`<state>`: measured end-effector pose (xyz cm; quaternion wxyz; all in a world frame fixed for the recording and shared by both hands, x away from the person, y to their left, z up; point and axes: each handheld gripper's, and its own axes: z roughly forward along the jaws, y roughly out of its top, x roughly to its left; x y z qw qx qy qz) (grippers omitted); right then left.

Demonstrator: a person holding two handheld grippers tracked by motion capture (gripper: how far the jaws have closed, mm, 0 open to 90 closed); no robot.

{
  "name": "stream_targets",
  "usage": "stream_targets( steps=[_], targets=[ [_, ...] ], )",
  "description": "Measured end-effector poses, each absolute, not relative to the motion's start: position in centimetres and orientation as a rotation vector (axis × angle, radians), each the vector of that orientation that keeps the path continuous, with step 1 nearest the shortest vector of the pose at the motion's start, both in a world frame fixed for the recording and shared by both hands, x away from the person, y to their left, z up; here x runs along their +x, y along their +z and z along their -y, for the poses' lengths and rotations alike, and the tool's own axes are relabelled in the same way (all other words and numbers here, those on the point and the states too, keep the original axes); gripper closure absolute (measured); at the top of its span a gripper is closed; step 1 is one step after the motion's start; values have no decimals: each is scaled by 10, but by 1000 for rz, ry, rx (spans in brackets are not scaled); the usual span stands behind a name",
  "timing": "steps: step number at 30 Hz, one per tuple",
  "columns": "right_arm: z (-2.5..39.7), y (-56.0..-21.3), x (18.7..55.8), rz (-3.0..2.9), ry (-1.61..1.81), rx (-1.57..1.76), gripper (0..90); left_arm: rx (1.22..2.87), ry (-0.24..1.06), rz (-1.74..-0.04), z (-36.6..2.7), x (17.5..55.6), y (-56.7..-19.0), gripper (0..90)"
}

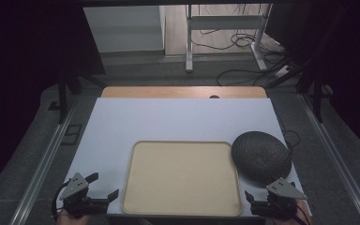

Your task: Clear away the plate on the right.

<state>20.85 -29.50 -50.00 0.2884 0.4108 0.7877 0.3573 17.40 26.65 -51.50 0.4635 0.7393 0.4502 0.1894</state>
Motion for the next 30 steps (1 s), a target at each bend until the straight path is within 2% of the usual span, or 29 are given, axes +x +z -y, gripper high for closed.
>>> stream_targets(
  steps=[11,23,30],
  targets=[
    [289,-499,215,-2102,911,1116,0,1830,462,-1104,-266,175,-515,0],
    [280,-496,221,-2115,715,1017,179,1831,461,-1107,-265,175,-515,0],
    [274,-500,227,-2140,534,905,213,1834,462,-1105,-265,175,-515,0]
  ],
)
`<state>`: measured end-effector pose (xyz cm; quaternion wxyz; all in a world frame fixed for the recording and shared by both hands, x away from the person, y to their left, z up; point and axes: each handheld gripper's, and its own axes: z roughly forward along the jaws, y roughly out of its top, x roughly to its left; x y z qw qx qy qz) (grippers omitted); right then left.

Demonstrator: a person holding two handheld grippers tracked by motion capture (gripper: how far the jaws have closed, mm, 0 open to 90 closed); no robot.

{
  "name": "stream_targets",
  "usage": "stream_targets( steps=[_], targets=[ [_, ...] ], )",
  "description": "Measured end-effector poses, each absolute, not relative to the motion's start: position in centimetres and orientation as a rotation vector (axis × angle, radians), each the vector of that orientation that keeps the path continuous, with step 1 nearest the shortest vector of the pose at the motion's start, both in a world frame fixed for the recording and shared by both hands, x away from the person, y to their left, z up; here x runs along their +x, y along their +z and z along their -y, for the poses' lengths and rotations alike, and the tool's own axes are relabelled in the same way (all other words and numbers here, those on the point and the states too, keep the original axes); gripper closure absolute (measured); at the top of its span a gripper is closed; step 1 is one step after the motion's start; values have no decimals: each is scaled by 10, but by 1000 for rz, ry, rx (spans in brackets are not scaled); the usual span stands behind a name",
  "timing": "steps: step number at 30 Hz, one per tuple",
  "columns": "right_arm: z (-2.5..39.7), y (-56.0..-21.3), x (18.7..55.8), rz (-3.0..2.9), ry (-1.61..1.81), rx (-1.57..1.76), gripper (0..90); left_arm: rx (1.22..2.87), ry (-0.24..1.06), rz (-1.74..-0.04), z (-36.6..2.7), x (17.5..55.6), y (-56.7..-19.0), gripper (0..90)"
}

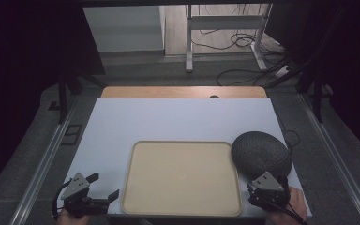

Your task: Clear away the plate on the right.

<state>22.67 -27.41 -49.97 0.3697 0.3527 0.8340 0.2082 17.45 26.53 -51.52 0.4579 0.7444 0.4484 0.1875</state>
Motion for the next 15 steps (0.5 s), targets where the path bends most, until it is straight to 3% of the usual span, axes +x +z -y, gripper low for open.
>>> stream_targets(
  steps=[15],
  targets=[
    [263,-509,232,-2133,292,678,312,1838,458,-1103,-265,174,-515,0]
  ],
)
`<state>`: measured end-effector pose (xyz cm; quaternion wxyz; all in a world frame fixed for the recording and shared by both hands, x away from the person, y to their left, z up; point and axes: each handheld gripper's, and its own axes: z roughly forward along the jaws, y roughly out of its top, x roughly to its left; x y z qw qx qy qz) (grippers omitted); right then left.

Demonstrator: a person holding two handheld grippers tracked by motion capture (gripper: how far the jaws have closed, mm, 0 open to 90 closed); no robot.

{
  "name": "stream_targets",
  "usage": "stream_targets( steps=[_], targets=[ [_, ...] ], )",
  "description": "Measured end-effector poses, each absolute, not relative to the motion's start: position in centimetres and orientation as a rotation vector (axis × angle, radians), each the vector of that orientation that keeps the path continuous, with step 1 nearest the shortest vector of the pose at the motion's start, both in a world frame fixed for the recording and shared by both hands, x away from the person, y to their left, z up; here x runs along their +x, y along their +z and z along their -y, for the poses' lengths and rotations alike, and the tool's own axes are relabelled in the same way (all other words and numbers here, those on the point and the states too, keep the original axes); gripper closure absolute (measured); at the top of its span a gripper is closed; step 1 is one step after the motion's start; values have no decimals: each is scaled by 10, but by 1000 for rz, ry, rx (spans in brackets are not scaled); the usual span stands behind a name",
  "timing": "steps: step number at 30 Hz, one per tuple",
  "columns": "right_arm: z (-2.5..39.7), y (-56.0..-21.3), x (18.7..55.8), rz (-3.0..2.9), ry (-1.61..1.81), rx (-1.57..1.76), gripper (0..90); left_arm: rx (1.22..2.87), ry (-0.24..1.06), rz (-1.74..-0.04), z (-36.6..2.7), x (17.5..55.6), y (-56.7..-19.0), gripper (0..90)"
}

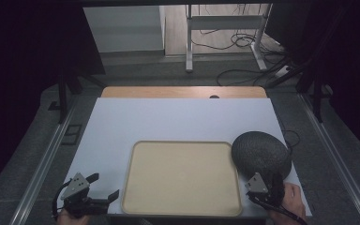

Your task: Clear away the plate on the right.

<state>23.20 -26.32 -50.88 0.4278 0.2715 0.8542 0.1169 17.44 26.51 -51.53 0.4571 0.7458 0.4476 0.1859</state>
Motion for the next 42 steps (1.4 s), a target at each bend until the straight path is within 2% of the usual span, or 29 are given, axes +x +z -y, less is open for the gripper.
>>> stream_targets(
  steps=[24,26,30,32,33,34,35,42],
  targets=[
    [248,-534,244,-2091,-49,353,539,1854,457,-1097,-264,175,-515,0],
    [247,-536,244,-2092,-71,308,586,1857,455,-1096,-263,175,-515,0],
    [246,-539,243,-2086,-83,290,625,1866,456,-1091,-263,175,-515,0],
    [245,-541,242,-2085,-101,267,680,1868,456,-1090,-262,175,-515,0],
    [243,-545,241,-2086,-130,234,746,1870,457,-1089,-262,175,-515,0],
    [243,-545,241,-2086,-130,234,746,1870,457,-1089,-262,175,-515,0],
    [242,-547,241,-2088,-151,215,789,1874,454,-1087,-262,176,-515,0],
    [241,-548,240,-2076,-160,212,802,1883,452,-1082,-261,176,-515,0]
  ],
)
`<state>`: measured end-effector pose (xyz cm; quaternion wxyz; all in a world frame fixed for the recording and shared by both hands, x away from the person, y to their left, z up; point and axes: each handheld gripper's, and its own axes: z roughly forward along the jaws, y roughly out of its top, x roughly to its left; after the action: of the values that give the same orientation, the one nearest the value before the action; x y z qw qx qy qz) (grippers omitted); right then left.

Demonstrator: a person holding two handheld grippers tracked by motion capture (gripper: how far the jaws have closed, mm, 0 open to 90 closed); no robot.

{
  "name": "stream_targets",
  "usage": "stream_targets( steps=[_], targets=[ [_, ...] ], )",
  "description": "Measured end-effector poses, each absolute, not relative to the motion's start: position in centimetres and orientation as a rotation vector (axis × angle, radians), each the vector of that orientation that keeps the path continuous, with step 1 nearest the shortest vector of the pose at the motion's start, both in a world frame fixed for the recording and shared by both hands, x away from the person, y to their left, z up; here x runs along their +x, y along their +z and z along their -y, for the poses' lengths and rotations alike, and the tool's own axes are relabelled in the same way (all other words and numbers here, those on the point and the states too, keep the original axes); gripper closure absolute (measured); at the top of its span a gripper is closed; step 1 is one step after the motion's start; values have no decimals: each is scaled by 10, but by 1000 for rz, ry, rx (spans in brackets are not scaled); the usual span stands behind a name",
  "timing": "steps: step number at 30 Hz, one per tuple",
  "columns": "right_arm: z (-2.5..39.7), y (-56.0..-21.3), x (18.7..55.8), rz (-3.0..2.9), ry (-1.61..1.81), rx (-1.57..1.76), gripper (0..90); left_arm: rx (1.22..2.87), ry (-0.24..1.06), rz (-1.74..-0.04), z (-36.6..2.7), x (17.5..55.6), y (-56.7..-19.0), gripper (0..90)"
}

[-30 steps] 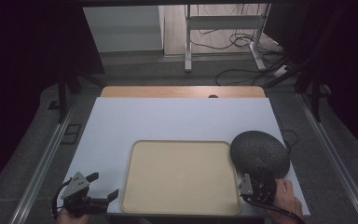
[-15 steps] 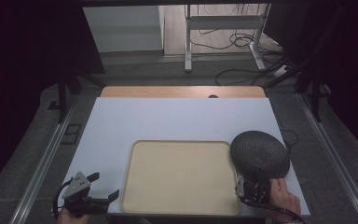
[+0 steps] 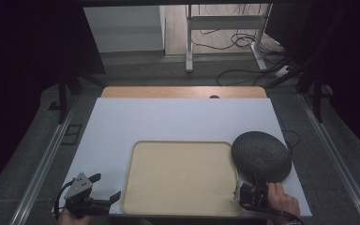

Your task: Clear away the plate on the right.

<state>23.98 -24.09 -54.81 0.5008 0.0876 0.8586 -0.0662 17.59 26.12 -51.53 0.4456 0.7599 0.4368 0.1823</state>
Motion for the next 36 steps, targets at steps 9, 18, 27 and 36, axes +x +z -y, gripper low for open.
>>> stream_targets(
  steps=[9,18,27,36],
  targets=[
    [242,-541,237,-2020,-149,217,857,1891,446,-1079,-261,177,-515,0],
    [244,-536,236,-2021,-135,219,858,1883,445,-1081,-261,176,-515,0],
    [244,-530,230,-1981,-129,194,842,1880,446,-1083,-262,176,-515,0],
    [241,-524,223,-1937,-108,179,838,1876,445,-1085,-262,176,-515,0]
  ],
)
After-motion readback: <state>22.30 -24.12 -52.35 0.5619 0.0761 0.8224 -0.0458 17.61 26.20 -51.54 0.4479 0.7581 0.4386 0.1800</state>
